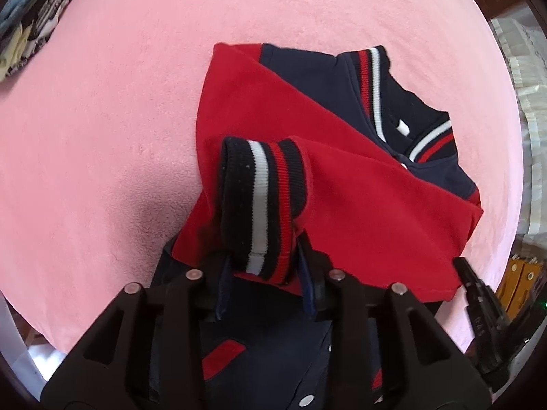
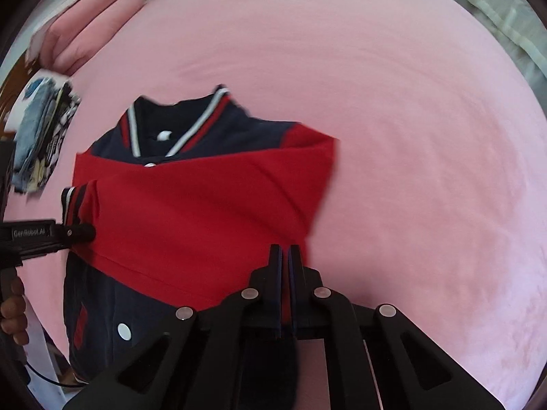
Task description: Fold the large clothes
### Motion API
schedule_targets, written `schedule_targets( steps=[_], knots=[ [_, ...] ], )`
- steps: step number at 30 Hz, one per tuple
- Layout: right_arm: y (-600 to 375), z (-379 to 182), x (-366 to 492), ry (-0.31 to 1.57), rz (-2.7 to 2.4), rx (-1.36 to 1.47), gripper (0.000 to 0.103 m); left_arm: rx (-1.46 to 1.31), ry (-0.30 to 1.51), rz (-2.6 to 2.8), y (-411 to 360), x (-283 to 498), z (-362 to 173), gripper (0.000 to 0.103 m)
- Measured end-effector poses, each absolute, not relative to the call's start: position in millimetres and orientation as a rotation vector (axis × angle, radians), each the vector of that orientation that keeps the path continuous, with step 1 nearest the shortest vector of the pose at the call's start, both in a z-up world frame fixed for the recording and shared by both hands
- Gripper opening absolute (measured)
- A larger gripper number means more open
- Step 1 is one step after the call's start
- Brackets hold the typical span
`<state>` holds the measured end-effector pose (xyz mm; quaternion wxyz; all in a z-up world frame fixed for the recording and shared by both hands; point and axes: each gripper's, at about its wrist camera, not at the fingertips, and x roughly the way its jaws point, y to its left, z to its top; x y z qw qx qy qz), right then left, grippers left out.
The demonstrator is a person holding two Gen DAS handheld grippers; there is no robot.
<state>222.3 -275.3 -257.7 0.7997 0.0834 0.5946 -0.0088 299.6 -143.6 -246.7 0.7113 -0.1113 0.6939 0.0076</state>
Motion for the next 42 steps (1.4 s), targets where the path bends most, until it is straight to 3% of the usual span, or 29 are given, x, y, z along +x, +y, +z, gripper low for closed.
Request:
schedule_targets(
  steps=[5,13,19,20,30,35,42],
  knots=[
    [-305.9,-241.8,195.6,1.25,-0.041,0.349,0.006,-0.143,1.462,0.04,-155.1,287.8,-221.6,0.052],
    [-295.3,-232.7,143.4,1.266,-0.054,0.396,0.009,-0.097,1.399,0.036,-117.7,243.5,-183.4,0.058],
    [-272.2,-222.1,96.2,1.25,-0.087,0.436,0.034,-0.052,1.406,0.024,3.9,184.0,-152.7,0.058],
    [-266.8,-220.9,89.8,1.25,-0.09,0.436,0.039,-0.059,1.418,0.01,8.1,176.6,-153.8,0.058],
    [-226.1,-243.4,10.7,1.39,-0.132,0.438,0.047,-0.119,1.579,-0.069,47.2,101.4,-181.1,0.059],
    [-224.4,-266.3,-27.5,1.453,-0.146,0.522,0.048,-0.15,1.659,-0.108,60.8,73.1,-201.2,0.072],
    [-231.1,-302.7,-44.5,1.445,-0.143,0.656,0.053,-0.341,1.756,-0.194,78.8,50.1,-250.7,0.075]
  ],
)
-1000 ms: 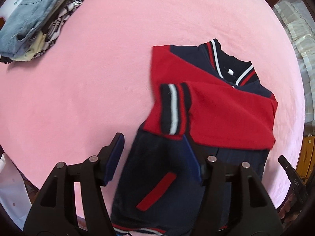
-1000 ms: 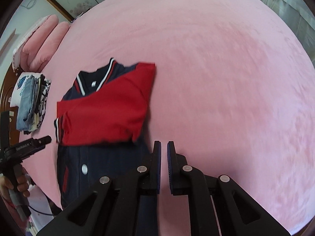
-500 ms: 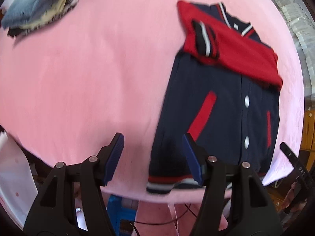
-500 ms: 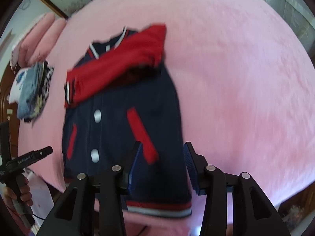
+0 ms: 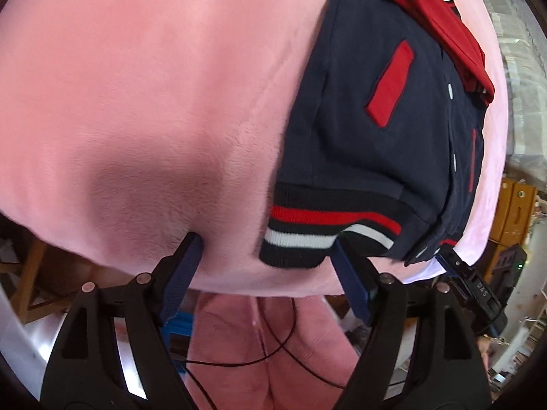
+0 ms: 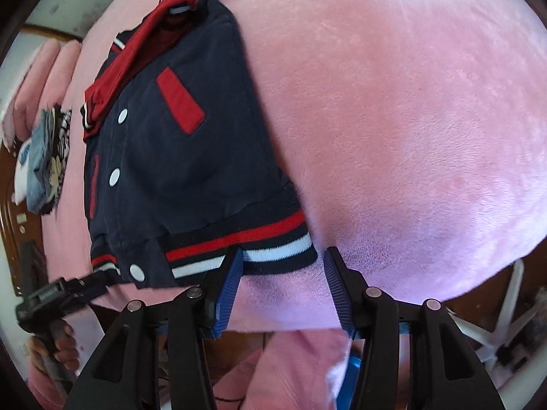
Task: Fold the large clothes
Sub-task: 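Grasp the striped hem with both grippers, then lift the hem with both grippers and fold it toward the collar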
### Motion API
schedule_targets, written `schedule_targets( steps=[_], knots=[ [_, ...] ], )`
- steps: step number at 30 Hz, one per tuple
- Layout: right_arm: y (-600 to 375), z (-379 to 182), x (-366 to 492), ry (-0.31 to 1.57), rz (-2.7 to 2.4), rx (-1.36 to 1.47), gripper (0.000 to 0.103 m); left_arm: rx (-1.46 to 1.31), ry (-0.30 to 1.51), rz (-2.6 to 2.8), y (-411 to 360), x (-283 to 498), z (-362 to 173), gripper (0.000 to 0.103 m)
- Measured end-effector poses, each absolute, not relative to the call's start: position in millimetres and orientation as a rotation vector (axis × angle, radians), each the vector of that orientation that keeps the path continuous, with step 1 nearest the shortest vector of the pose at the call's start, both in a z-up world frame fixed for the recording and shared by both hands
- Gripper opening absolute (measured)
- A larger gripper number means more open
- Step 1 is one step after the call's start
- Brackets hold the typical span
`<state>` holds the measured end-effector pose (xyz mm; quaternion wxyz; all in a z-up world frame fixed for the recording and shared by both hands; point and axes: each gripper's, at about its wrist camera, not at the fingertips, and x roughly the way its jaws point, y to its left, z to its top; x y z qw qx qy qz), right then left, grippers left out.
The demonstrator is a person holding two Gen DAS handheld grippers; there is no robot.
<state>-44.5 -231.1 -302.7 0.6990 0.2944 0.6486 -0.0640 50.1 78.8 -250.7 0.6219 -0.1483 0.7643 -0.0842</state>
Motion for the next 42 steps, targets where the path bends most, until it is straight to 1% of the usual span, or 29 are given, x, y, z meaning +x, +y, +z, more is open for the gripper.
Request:
schedule_targets(
  steps=[1,7,8,10,11,12,14,15,16,17,19,23,28,30,35,38,42],
  knots=[
    [-231.1,-305.2,-43.7,1.443,-0.139,0.658,0.053,-0.34,1.752,-0.203,79.5,50.3,-254.1,0.077],
    [-227.8,-302.6,-39.1,1.436,-0.077,0.604,0.052,-0.341,1.737,-0.225,78.5,48.3,-260.6,0.077],
    [-226.8,-302.8,-39.2,1.431,-0.067,0.589,0.049,-0.345,1.734,-0.228,79.0,47.3,-261.5,0.077],
    [-227.9,-302.8,-37.7,1.422,-0.042,0.599,0.039,-0.353,1.726,-0.228,80.3,46.9,-263.0,0.077],
    [-227.0,-302.9,-37.4,1.415,-0.019,0.616,0.027,-0.346,1.717,-0.229,81.0,46.4,-261.3,0.072],
    [-225.1,-300.7,-36.7,1.41,-0.002,0.625,0.019,-0.334,1.69,-0.246,79.7,43.3,-254.9,0.064],
    [-217.8,-295.1,-34.5,1.402,0.022,0.592,0.015,-0.295,1.635,-0.292,76.3,44.5,-245.2,0.039],
    [-214.5,-293.2,-33.1,1.399,0.029,0.576,0.014,-0.271,1.597,-0.321,73.1,40.6,-237.5,0.033],
    [-212.3,-291.3,-32.0,1.394,0.037,0.571,0.013,-0.243,1.556,-0.342,69.9,36.1,-230.4,0.025],
    [-211.0,-289.8,-31.1,1.386,0.044,0.581,0.013,-0.24,1.524,-0.363,68.5,33.0,-225.4,0.012],
    [-212.5,-284.9,-30.0,1.373,0.053,0.612,0.012,-0.293,1.47,-0.384,69.5,29.9,-214.1,0.009],
    [-214.8,-263.7,-24.0,1.342,0.086,0.672,0.011,-0.42,1.392,-0.376,76.0,30.8,-190.2,0.009],
    [-222.5,-227.1,-7.2,1.266,0.147,0.757,0.011,-0.523,1.318,-0.352,74.8,41.1,-155.1,0.008],
    [-224.6,-208.3,4.9,1.23,0.186,0.769,0.011,-0.566,1.263,-0.368,75.8,49.4,-132.0,0.008],
    [-239.3,-156.6,40.2,1.121,0.259,0.767,0.011,-0.654,1.169,-0.353,75.4,88.0,-85.8,0.008],
    [-262.1,-133.1,67.5,1.067,0.257,0.774,0.011,-0.676,1.166,-0.303,69.4,117.4,-70.2,0.008],
    [-284.6,-123.5,110.3,1.039,0.253,0.76,0.011,-0.692,1.175,-0.243,64.5,163.3,-60.7,0.008]
  ],
)
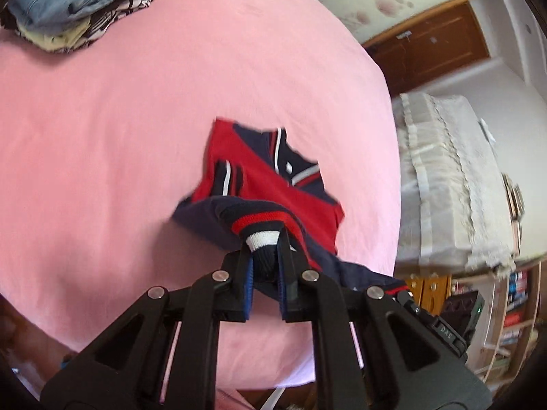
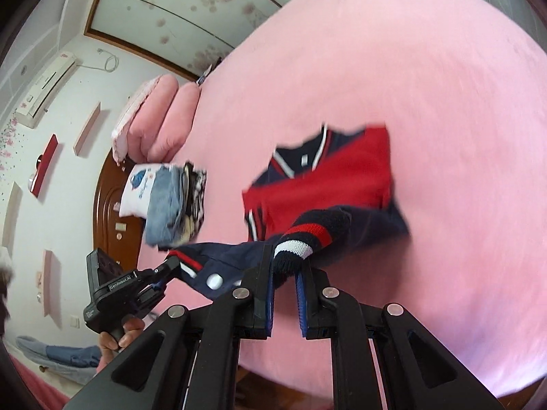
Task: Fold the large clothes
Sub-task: 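Lift the hem with both grippers and fold it toward the collar, then lower the folded hem onto the jacket and open both grippers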
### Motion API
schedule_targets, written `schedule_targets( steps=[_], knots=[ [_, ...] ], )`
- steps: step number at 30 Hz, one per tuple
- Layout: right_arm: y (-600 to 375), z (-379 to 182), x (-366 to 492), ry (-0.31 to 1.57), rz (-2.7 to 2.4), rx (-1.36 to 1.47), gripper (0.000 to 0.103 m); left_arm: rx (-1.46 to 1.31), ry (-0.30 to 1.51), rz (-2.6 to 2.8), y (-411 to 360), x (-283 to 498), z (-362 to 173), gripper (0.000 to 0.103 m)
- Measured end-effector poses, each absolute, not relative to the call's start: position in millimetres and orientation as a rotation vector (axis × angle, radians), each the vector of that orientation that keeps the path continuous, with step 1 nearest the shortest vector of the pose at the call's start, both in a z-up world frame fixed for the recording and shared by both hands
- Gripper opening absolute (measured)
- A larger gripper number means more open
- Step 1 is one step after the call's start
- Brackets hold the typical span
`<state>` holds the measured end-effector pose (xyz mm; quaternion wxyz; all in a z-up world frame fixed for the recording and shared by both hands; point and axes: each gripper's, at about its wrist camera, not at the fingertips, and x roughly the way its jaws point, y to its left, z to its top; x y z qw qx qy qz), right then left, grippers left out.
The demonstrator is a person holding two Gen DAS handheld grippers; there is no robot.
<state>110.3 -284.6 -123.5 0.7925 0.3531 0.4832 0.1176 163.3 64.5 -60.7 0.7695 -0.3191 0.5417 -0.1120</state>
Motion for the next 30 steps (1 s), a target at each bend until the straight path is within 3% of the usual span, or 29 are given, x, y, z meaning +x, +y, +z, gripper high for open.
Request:
schedule_targets(
  steps=[13,16,17,18,21,22,23,25,30],
  knots=[
    [-290.9,-182.9,265.7,1.182,0.147,0.549,0.011,-0.525,1.295,-0.114,-4.3,315.0,-129.3,0.009],
    [-291.8,-193.2,286.7,1.193,0.15,0.539,0.017,-0.541,1.326,-0.063,-4.7,329.6,-141.2,0.01],
    [-293.6,-195.6,291.5,1.195,0.151,0.551,0.024,-0.563,1.333,-0.051,-2.6,333.5,-143.1,0.013],
    [-294.3,-196.4,290.3,1.189,0.154,0.561,0.037,-0.575,1.33,-0.042,-0.6,334.1,-145.2,0.014],
    [-299.4,-187.2,283.8,1.111,0.132,0.572,0.059,-0.569,1.274,0.007,6.1,333.6,-133.2,0.017],
    [-302.0,-181.6,281.9,1.086,0.121,0.566,0.06,-0.554,1.264,0.02,7.1,331.4,-129.3,0.024],
    [-303.9,-176.7,280.5,1.074,0.121,0.558,0.06,-0.541,1.255,0.026,6.6,329.3,-125.6,0.038],
    [-301.9,-170.6,276.4,1.07,0.136,0.534,0.06,-0.523,1.243,0.014,2.0,322.6,-120.0,0.057],
    [-283.6,-173.7,258.2,1.09,0.223,0.486,0.059,-0.46,1.312,-0.115,-27.3,303.2,-129.7,0.057]
  ],
)
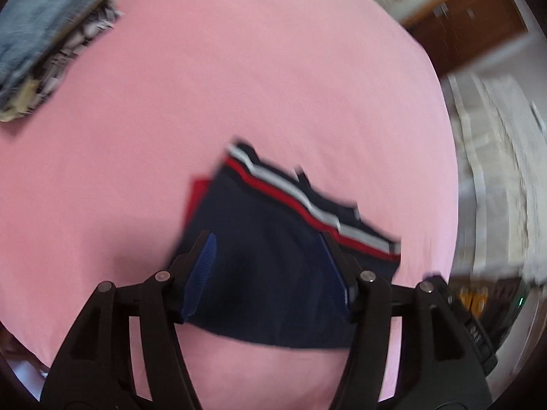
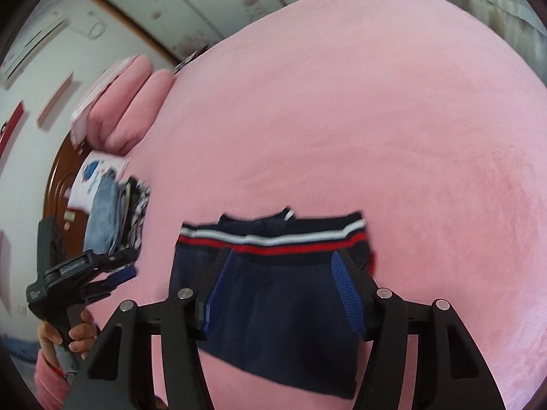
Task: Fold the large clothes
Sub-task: 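Lower the folded hem onto the jacket and open both grippers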
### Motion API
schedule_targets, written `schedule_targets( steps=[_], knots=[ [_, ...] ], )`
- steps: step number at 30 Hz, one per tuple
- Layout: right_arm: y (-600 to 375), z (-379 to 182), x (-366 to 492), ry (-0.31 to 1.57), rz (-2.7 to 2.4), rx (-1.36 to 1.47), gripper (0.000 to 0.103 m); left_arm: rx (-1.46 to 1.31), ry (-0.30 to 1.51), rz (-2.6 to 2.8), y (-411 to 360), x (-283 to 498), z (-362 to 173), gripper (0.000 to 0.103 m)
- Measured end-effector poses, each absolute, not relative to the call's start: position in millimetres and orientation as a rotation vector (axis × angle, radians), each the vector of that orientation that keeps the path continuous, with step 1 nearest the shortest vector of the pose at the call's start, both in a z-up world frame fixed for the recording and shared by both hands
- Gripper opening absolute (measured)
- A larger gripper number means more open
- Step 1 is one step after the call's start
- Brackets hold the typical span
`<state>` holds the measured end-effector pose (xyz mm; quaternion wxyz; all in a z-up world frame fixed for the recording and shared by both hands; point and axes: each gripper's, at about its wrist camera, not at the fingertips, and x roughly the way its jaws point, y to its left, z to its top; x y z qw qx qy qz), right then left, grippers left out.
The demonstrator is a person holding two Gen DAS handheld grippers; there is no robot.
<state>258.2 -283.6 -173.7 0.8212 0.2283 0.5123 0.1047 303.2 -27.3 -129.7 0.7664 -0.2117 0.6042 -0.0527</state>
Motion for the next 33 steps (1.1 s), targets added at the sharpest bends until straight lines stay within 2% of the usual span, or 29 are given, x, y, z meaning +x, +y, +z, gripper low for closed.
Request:
schedule_targets(
  steps=[1,3,4,5,6,7,9,18,20,23,29,33],
  knots=[
    [-276.8,-178.2,255.4,1.104,0.245,0.478,0.057,-0.436,1.33,-0.15,-38.5,300.0,-135.9,0.057],
    [-260.3,-190.3,251.1,1.143,0.287,0.454,0.033,-0.404,1.361,-0.215,-58.3,296.8,-148.2,0.057],
    [-250.2,-197.6,249.8,1.165,0.306,0.432,0.028,-0.395,1.375,-0.258,-70.5,295.5,-156.7,0.052],
    [-237.6,-206.9,249.3,1.192,0.324,0.387,0.022,-0.393,1.384,-0.286,-79.0,295.3,-162.7,0.035],
    [-228.9,-214.5,249.4,1.21,0.34,0.354,0.018,-0.391,1.396,-0.315,-88.0,297.0,-170.2,0.027],
    [-218.8,-223.4,250.1,1.226,0.365,0.324,0.016,-0.381,1.414,-0.338,-97.6,300.7,-178.8,0.02],
    [-204.9,-241.9,252.5,1.254,0.41,0.299,0.006,-0.357,1.43,-0.367,-114.3,311.9,-194.5,0.017],
    [-209.2,-286.8,292.6,1.226,0.333,0.342,0.001,-0.342,1.371,-0.271,-124.7,345.4,-245.4,0.014],
    [-226.6,-286.3,294.5,1.218,0.302,0.366,0.001,-0.332,1.355,-0.228,-116.8,346.2,-248.8,0.001],
    [-254.8,-281.0,290.1,1.204,0.243,0.364,0.001,-0.392,1.335,-0.189,-95.5,344.7,-251.9,0.001],
    [-318.6,-258.7,269.8,1.149,0.074,0.382,0.001,-0.34,1.258,0.029,-43.2,341.1,-246.8,0.001],
    [-327.6,-242.1,258.4,1.118,-0.058,0.353,0.001,-0.33,1.256,0.067,-30.1,340.7,-241.8,0.001]
  ],
)
